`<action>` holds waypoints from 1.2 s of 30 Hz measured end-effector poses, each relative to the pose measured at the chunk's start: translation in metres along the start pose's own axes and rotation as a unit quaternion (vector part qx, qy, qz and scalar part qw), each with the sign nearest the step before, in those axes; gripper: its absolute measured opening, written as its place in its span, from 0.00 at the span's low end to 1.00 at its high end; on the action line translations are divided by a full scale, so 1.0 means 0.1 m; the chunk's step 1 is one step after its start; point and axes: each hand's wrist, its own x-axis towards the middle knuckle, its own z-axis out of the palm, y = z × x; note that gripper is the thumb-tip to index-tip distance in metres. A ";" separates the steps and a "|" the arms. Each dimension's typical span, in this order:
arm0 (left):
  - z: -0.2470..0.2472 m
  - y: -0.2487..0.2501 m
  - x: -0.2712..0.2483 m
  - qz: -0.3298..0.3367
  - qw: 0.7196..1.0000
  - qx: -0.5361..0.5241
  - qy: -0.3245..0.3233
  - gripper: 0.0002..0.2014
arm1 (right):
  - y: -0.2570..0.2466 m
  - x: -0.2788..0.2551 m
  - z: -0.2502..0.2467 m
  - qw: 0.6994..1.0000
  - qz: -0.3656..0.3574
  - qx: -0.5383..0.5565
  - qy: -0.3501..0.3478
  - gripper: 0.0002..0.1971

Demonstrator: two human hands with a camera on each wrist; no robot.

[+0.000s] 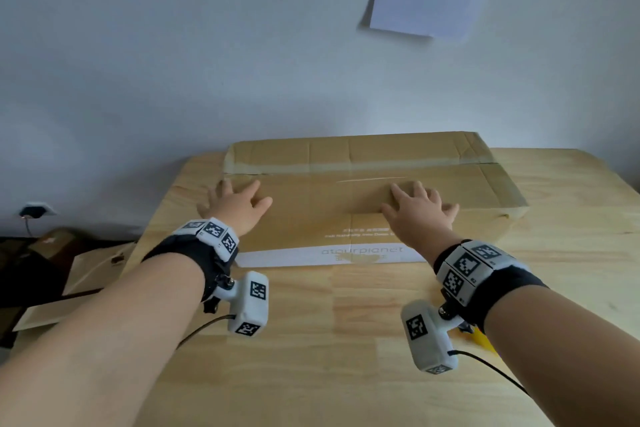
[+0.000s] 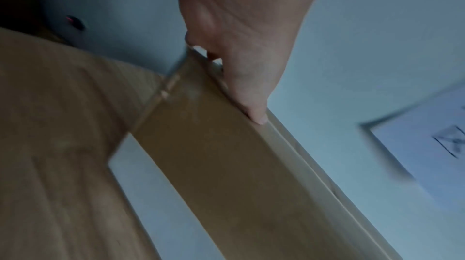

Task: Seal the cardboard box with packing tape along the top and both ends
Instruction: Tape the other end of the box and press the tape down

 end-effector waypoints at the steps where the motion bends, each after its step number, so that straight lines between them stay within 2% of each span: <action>1: -0.01 -0.16 -0.03 -0.008 0.999 -0.033 -0.009 0.29 | -0.07 -0.04 0.03 1.000 0.022 0.020 -0.011 0.26; 7: -0.03 -0.53 -0.23 0.080 0.990 -0.107 0.035 0.23 | -0.36 -0.22 0.14 0.977 0.147 0.155 -0.024 0.26; 11: -0.12 -0.69 -0.47 0.122 0.987 -0.098 0.046 0.15 | -0.44 -0.39 0.13 0.978 0.112 0.176 -0.023 0.30; 14: -0.20 -0.75 -0.64 0.153 0.986 -0.068 -0.001 0.25 | -0.49 -0.51 0.15 0.975 0.123 0.187 -0.015 0.34; 16: -0.28 -0.75 -0.71 0.168 0.982 -0.060 -0.065 0.21 | -0.57 -0.59 0.27 0.968 0.146 0.203 -0.008 0.39; 17: -0.32 -0.73 -0.71 0.175 0.980 -0.056 -0.076 0.19 | -0.61 -0.63 0.33 0.967 0.159 0.201 -0.008 0.41; 21: -0.42 -0.69 -0.60 0.167 0.986 -0.020 0.013 0.16 | -0.80 -0.69 0.42 0.944 0.229 0.237 -0.012 0.42; 22: -0.39 -0.70 -0.57 0.155 0.988 -0.009 0.009 0.20 | -0.83 -0.68 0.40 0.942 0.233 0.241 -0.012 0.39; 24: -0.28 -0.73 -0.55 0.137 0.990 0.004 -0.032 0.31 | -0.79 -0.64 0.44 0.950 0.208 0.234 -0.004 0.31; 27: -0.15 -0.76 -0.62 0.134 0.991 0.002 -0.018 0.36 | -0.68 -0.67 0.52 0.965 0.141 0.223 0.006 0.26; 29: -0.13 -0.79 -0.66 0.131 0.991 0.001 -0.014 0.37 | -0.59 -0.72 0.60 0.965 0.125 0.228 0.019 0.26; 33: -0.12 -0.88 -0.70 0.127 0.990 -0.004 -0.068 0.34 | -0.56 -0.85 0.57 0.962 0.113 0.250 0.012 0.26; 36: -0.09 -0.93 -0.78 0.139 0.988 0.038 -0.050 0.30 | -0.60 -0.88 0.57 0.960 0.095 0.262 0.003 0.25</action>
